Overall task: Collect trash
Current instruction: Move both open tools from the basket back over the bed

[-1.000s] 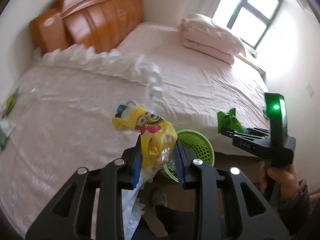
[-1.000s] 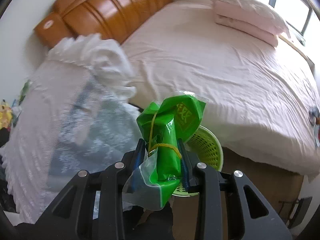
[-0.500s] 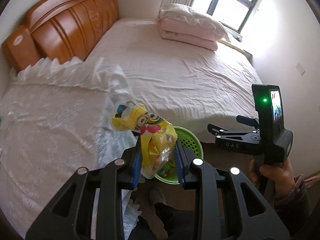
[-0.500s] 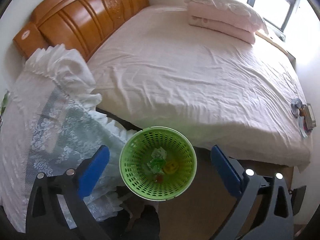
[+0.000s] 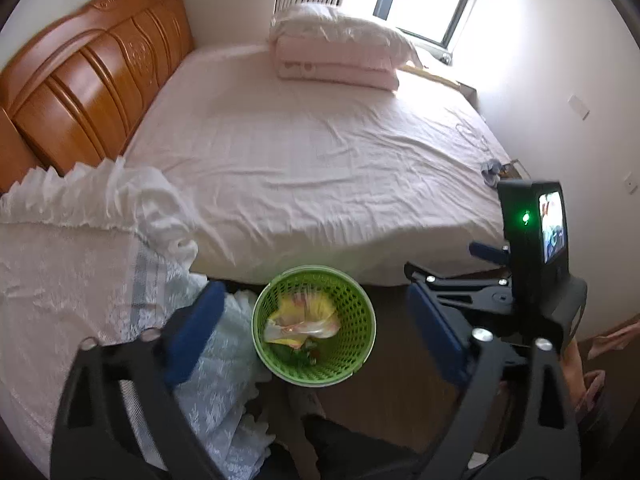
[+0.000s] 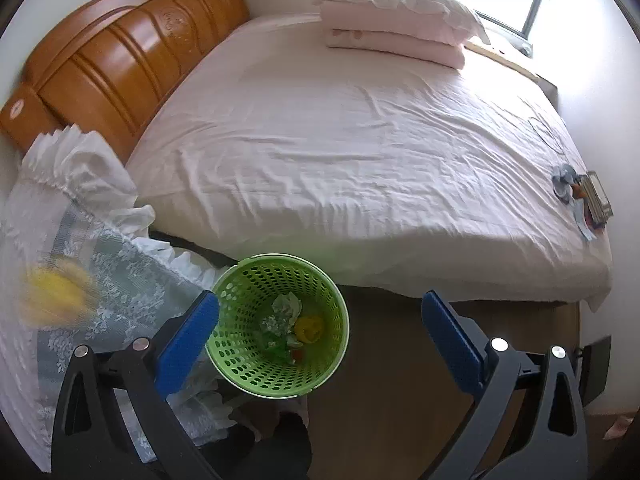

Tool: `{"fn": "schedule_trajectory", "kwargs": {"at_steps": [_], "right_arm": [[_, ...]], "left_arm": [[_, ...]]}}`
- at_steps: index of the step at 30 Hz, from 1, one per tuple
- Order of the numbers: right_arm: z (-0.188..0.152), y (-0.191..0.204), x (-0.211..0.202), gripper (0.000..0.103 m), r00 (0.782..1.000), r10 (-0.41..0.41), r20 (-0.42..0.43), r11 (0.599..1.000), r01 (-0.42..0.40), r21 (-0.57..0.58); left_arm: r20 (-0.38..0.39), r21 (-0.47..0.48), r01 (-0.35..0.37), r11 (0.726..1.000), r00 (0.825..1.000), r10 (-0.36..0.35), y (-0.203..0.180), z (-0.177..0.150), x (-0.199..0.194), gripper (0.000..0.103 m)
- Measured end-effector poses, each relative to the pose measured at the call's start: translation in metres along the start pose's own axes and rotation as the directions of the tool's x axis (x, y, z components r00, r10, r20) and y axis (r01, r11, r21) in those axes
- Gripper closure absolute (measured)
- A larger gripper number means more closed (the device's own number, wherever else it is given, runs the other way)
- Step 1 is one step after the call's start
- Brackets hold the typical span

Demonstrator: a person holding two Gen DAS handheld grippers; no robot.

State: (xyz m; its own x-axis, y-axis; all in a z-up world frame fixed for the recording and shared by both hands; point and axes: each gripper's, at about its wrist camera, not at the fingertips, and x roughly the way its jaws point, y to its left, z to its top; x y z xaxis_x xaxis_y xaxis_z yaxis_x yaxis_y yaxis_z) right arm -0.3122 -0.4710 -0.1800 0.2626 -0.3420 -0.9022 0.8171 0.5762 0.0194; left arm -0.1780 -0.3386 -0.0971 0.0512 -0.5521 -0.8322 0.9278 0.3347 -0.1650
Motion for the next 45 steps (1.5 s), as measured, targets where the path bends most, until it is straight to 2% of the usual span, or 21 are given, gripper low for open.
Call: {"fn": "schedule_trajectory", "kwargs": {"at_steps": [9,26,30,33,36,39,42,44,45], "right_arm": [[-0.002,-0.004,-0.002,0.003,1.000,0.008,-0.003,1.000,-0.008,0.008],[0.006,0.049,-0.015,0.003,0.998,0.056,0.029,0.995,-0.053,-0.087],[0.008,0.065,-0.021,0.003,0.997,0.065,0.043,0.991,-0.060,-0.121],[0.011,0.081,-0.027,0.003,0.995,0.077,0.058,0.986,-0.067,-0.152],[0.015,0.102,-0.034,0.003,0.991,0.119,0.067,0.976,-0.104,-0.190],[0.020,0.127,-0.040,0.003,0.982,0.177,0.065,0.958,-0.157,-0.241],[0.025,0.164,-0.047,0.003,0.966,0.253,0.054,0.922,-0.224,-0.315],[0.026,0.196,-0.051,0.003,0.952,0.302,0.042,0.888,-0.265,-0.377],[0.027,0.211,-0.053,0.003,0.945,0.326,0.035,0.868,-0.284,-0.407]], "left_arm": [[0.003,-0.041,0.000,0.999,1.000,0.000,0.006,0.004,-0.005,0.008],[0.062,-0.150,-0.051,0.987,0.996,0.061,0.048,-0.005,-0.039,0.008],[0.074,-0.185,-0.076,0.980,0.993,0.091,0.060,-0.009,-0.049,0.008],[0.088,-0.222,-0.121,0.968,0.986,0.144,0.077,-0.018,-0.059,0.008],[0.098,-0.275,-0.190,0.943,0.970,0.224,0.100,-0.032,-0.076,0.008],[0.103,-0.342,-0.253,0.905,0.947,0.303,0.128,-0.051,-0.098,0.008],[0.093,-0.422,-0.316,0.850,0.917,0.388,0.160,-0.073,-0.122,0.008],[0.079,-0.486,-0.352,0.800,0.894,0.441,0.183,-0.089,-0.139,0.008],[0.069,-0.524,-0.370,0.767,0.880,0.471,0.197,-0.100,-0.148,0.008]]}}
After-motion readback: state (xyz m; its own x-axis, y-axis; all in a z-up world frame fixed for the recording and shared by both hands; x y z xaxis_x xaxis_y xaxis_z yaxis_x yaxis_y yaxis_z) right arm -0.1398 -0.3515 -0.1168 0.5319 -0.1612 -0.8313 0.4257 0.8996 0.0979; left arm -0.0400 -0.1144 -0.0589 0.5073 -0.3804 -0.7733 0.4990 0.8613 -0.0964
